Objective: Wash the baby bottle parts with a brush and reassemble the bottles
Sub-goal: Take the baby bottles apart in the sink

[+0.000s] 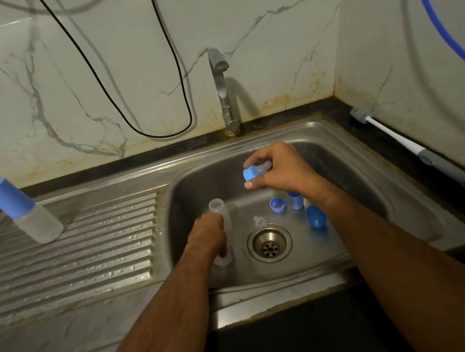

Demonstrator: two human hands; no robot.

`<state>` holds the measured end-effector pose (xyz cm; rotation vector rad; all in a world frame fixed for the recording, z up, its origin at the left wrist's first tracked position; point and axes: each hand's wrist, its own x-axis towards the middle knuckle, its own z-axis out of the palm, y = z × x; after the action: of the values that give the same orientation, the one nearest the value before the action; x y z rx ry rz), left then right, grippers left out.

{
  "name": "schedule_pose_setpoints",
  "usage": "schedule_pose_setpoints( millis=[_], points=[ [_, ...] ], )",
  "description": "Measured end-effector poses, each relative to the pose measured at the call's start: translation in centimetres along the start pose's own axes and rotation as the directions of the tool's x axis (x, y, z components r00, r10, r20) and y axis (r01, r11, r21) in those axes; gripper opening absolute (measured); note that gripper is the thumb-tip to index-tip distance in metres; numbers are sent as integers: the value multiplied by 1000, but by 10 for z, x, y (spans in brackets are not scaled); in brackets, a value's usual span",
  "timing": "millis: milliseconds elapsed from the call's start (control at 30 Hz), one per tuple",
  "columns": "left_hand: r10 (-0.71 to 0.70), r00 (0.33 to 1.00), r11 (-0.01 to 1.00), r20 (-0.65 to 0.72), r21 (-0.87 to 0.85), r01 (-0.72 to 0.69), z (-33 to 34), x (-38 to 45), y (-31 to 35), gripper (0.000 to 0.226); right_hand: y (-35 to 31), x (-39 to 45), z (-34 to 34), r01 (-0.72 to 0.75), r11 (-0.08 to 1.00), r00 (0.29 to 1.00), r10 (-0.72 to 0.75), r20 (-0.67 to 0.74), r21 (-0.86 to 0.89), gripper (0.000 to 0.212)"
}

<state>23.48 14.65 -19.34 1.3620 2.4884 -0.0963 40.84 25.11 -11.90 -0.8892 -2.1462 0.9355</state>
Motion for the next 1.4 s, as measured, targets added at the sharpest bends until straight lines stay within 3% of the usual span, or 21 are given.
schedule_pose_setpoints(
  millis=[233,433,600,767,833,900,1000,1067,1133,1267,1400],
  points=[
    [-34,998,999,59,-22,36,-3,-2,1,80,-1,0,1,6,1000,1000,-6,4,-26,40],
    [-13,1000,998,16,-67,14,-8,-6,-3,78,-3,-2,0,3,999,1000,-3,9,-37,41],
    [45,986,974,-163,-214,-80,-23,-9,-6,72,-6,-3,-1,-10,1000,1000,10,10,-16,44],
    [47,945,893,-323,-410,-184,-36,-8,-5,45,-5,-3,1,-61,997,998,62,-9,51,49],
    [40,942,818,-334,-531,-223,-38,-7,-2,30,-4,-2,3,-89,993,996,90,-15,75,47],
    [15,955,658,-298,-716,-233,-42,-8,2,13,-4,-2,5,-105,990,994,106,-11,91,45],
    [45,990,207,-136,-968,-142,-53,-19,10,17,-2,-1,8,-101,990,995,102,-3,98,46],
    [148,986,15,-78,-997,-81,-60,-26,12,25,0,0,10,-90,990,996,89,16,107,46],
    [232,969,-57,-80,-996,-68,-62,-28,13,27,1,0,13,-86,989,996,81,44,121,47],
    [248,962,-85,-118,-991,-100,-60,-27,17,26,-2,0,15,-76,976,994,58,92,204,47],
    [233,956,-137,-179,-979,-149,-61,-19,15,27,-7,-2,3,-219,820,974,149,173,528,32]
  ],
)
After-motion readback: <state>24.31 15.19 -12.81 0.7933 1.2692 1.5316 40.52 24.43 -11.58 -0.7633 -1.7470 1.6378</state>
